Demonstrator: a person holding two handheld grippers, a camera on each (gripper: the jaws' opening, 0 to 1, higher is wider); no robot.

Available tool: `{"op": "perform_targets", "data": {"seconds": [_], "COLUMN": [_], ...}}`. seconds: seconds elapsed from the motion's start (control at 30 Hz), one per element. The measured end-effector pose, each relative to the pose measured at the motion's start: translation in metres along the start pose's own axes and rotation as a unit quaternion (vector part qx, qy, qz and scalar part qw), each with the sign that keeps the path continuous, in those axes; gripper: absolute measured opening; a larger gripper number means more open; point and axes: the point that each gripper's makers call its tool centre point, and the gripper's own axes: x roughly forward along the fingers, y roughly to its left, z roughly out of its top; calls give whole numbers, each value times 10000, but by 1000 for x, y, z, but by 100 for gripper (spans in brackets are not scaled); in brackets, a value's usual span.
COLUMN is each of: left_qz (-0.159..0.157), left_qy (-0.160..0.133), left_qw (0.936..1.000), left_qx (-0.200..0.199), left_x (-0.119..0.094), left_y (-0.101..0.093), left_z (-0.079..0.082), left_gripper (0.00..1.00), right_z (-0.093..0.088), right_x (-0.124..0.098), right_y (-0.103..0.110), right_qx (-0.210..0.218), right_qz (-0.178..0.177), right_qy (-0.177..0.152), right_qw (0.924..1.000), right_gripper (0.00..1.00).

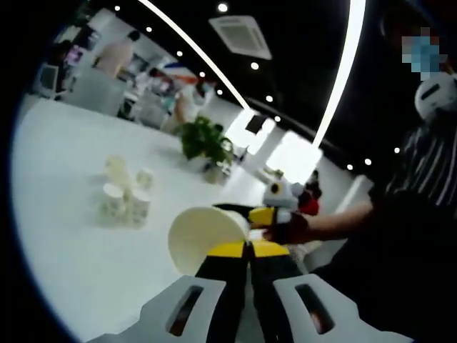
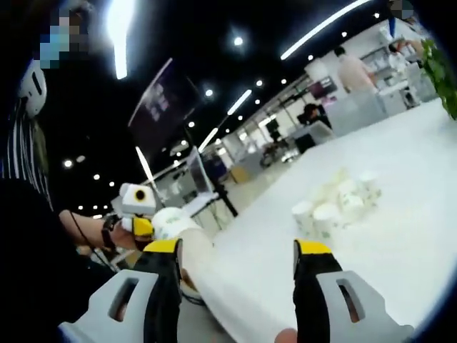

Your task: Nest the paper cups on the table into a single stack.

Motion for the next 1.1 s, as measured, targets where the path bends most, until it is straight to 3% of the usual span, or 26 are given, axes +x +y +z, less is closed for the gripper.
{"op": "perform_targets", "data": {"seconds": [0.3,0.5,0.77,1.1], "left_qz": [93,142,206,438], "left_qy": [145,307,495,814], "left_qw": [9998,9992,9974,9931], "left_qx": [78,218,479,724], "left_x": [2,3,5,7], "left_y": [2,3,4,13], "left_z": [-5,-7,-11,-17], "left_gripper": [0,0,0,0], "right_z": [-3,0,5,5], "right_x": [-3,-11,-18,-18], "right_y": [-11,-29,-45,-55], "right_qx": [-386,-791,-1001,-1160], "right_qz": [-281,-681,-1034,-1279], "right_qy": [213,358,413,437], "right_qw": [9986,9939,9887,9840], "right_gripper": [62,67,69,81]}}
